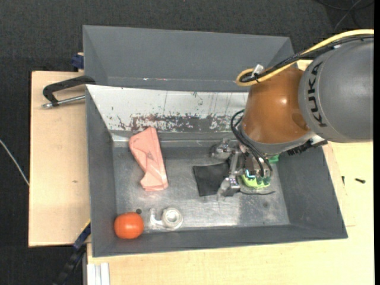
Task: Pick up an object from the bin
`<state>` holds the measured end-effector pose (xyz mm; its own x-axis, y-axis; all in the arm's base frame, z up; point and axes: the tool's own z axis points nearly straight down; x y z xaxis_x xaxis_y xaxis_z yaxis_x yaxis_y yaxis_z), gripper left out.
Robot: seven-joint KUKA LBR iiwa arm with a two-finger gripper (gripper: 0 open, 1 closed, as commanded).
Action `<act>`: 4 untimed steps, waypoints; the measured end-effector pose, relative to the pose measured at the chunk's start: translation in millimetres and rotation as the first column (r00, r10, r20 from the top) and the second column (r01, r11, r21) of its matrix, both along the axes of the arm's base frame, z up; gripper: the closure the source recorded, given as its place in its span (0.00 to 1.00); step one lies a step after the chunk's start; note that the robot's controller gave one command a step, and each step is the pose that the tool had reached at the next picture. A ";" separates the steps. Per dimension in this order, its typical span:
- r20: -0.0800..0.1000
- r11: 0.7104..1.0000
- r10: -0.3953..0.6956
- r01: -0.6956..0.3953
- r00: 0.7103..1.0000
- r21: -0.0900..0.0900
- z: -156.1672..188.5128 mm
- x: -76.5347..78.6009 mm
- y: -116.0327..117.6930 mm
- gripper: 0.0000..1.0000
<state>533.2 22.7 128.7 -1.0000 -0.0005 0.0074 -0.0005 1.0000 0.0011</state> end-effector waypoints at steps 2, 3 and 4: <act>0.016 0.999 -0.034 0.034 0.999 0.001 -52.5 34.5 -26.5 0.00; 0.017 0.999 -0.054 0.054 0.998 0.004 -58.3 37.8 -30.6 0.00; 0.015 0.999 -0.034 0.034 0.999 0.001 -50.2 36.5 -25.5 0.00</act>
Offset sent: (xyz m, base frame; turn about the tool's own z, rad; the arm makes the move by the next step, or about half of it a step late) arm 0.0336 -0.0294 -0.0587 0.0366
